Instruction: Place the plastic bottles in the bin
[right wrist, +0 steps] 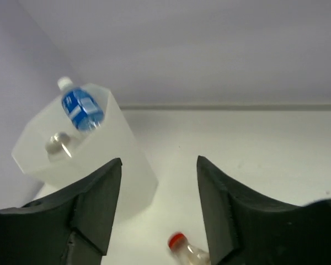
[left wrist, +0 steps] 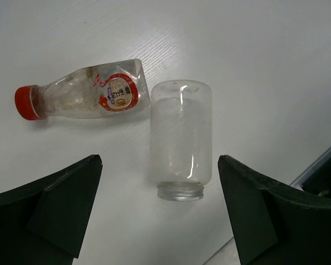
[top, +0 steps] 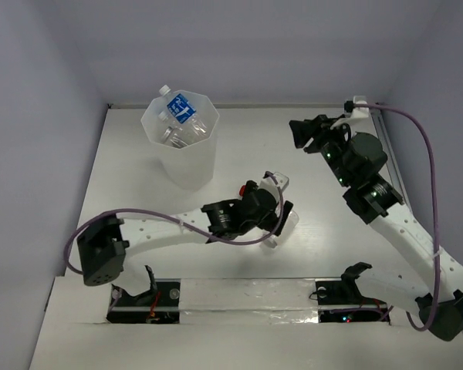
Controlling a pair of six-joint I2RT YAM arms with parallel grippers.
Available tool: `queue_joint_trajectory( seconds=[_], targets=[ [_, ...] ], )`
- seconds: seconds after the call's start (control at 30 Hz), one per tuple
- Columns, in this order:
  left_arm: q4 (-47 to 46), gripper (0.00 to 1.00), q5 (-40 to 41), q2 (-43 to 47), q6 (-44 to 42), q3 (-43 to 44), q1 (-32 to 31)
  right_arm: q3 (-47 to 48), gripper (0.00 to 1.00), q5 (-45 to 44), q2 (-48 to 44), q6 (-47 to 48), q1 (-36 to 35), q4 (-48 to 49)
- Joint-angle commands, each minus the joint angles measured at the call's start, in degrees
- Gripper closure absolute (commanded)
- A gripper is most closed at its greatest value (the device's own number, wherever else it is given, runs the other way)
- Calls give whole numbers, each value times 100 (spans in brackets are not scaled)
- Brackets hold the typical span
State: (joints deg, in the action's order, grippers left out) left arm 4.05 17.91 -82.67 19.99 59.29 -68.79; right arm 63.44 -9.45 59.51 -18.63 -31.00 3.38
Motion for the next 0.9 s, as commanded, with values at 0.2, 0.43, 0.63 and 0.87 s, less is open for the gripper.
queue_joint_trajectory(
  seconds=[0.2,0.43,0.63,0.87],
  targets=[
    [-361,11,81,-1338,-355,619,-38,-648,22,5,-949,-264,182,-979],
    [-783,13,-33,-1769,-303,689,-38,-1000,21,-4,-1336,-272,235,-1252],
    [-809,17,-156,-2235,-285,769,-90,-1237,17,67,-1398,-369,235,-1269],
    [-1073,25,-323,-2192,-136,383,-143,-1396,13,40,-1336,-387,235,-1349]
  ],
)
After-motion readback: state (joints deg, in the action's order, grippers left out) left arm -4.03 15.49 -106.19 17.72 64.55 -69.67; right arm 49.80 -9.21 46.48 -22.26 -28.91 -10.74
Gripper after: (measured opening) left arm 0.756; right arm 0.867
